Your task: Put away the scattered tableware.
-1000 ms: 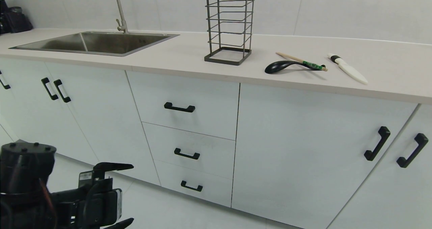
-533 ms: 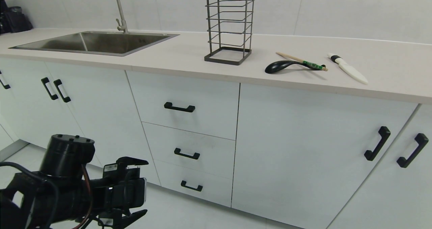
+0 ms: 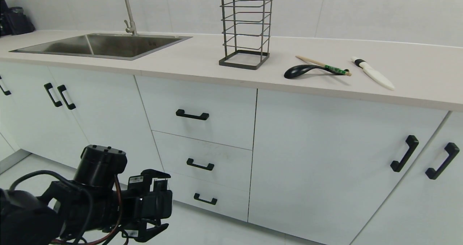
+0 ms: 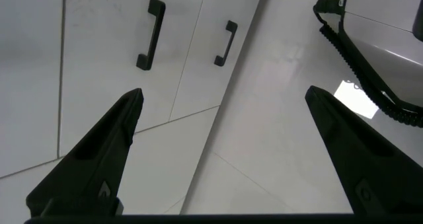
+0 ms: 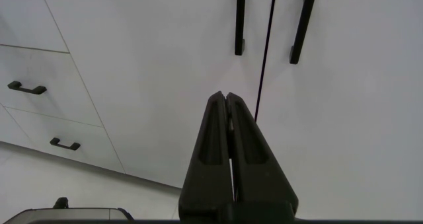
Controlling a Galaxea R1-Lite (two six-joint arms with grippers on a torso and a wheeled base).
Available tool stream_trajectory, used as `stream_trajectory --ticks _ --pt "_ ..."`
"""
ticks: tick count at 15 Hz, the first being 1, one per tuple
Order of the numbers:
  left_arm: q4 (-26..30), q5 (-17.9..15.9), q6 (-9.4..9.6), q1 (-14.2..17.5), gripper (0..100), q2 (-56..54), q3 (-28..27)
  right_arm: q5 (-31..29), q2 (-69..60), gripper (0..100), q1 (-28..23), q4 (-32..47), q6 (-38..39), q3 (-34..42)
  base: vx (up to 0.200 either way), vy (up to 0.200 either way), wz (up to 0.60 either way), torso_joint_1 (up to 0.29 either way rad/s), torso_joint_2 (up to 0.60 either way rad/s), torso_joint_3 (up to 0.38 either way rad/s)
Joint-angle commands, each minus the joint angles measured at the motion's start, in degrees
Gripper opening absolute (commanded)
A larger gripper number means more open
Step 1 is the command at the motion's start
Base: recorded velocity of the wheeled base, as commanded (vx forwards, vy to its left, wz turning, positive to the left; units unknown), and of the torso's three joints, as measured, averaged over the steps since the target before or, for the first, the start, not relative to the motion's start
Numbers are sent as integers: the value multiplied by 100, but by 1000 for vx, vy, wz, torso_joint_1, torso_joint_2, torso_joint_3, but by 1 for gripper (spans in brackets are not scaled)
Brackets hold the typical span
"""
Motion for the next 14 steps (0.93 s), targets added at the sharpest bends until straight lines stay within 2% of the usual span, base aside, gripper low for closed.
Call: stream_trajectory --ticks 1,3,5,7,11,14 --pt "-34 1 0 11 100 192 17 2 8 0 0 -2 -1 0 0 0 0 0 0 0" --pt "-131 18 9 11 100 395 8 2 8 0 0 -2 -1 0 0 0 0 0 0 0" --pt "-438 211 18 2 100 667 -36 2 8 0 0 -2 -1 0 0 0 0 0 0 0" --pt "-711 229 35 2 100 1001 -80 2 8 0 0 -2 -1 0 0 0 0 0 0 0" --pt "-1062 247 396 99 100 1581 -299 2 8 0 0 7 -1 0 0 0 0 0 0 0" --pt "-1133 273 396 134 100 1933 -554 2 8 0 0 7 -1 0 0 0 0 0 0 0"
